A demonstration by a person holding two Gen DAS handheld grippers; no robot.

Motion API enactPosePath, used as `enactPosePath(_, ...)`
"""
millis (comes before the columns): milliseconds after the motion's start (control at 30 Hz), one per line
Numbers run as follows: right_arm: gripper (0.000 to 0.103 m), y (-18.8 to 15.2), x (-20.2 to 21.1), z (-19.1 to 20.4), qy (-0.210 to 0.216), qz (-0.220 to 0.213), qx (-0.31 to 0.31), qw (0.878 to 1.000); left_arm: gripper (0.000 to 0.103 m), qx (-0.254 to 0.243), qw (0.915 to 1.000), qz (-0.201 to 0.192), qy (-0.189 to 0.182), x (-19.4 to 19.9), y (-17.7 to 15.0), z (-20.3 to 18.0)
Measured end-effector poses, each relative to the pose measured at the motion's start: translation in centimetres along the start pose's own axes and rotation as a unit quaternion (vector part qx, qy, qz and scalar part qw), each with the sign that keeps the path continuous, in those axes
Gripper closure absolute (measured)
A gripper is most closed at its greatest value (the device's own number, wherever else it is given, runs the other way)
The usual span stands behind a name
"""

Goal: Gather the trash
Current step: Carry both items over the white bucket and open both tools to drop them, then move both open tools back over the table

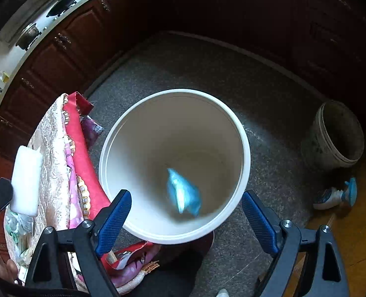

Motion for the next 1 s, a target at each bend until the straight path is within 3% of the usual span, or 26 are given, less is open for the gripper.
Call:
enactPosePath(133,0.014,-0.4,0.5,0.1,0.001,0.002,-0.004,1.000,0.008,0.008,0.9997,-0.006,-0.022,0.6,0.4,0.1)
enactPosePath(300,0.014,-0.3,1.0,1.1,-0.011,-0.002,0.013,1.000,0.008,0.013,0.9998,-0.011,-0.006,1.3,0.6,1.0)
enactPosePath(500,0.014,0.0,2.3,2.1,-0.015,-0.019,0.032,0.999,0.008,-0.003,0.9972,-0.053,0.053,3.3,0.0,2.0)
enactPosePath(1000,0.014,-0.1,6.3,8.9,-0.036,-0.073,0.122,0.989,0.008,-0.027,0.9821,-0.127,0.136,9.8,-1.3,5.3)
Point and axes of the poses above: each gripper's, at about its wrist camera, not at the fingertips, and x roughly against the way its jaws point, z to its left, y to its top, the point moved 7 cm from there along -x, roughly the way its jaws point, and after that the axes turned 8 degrees about x, right-handed, at the moved point
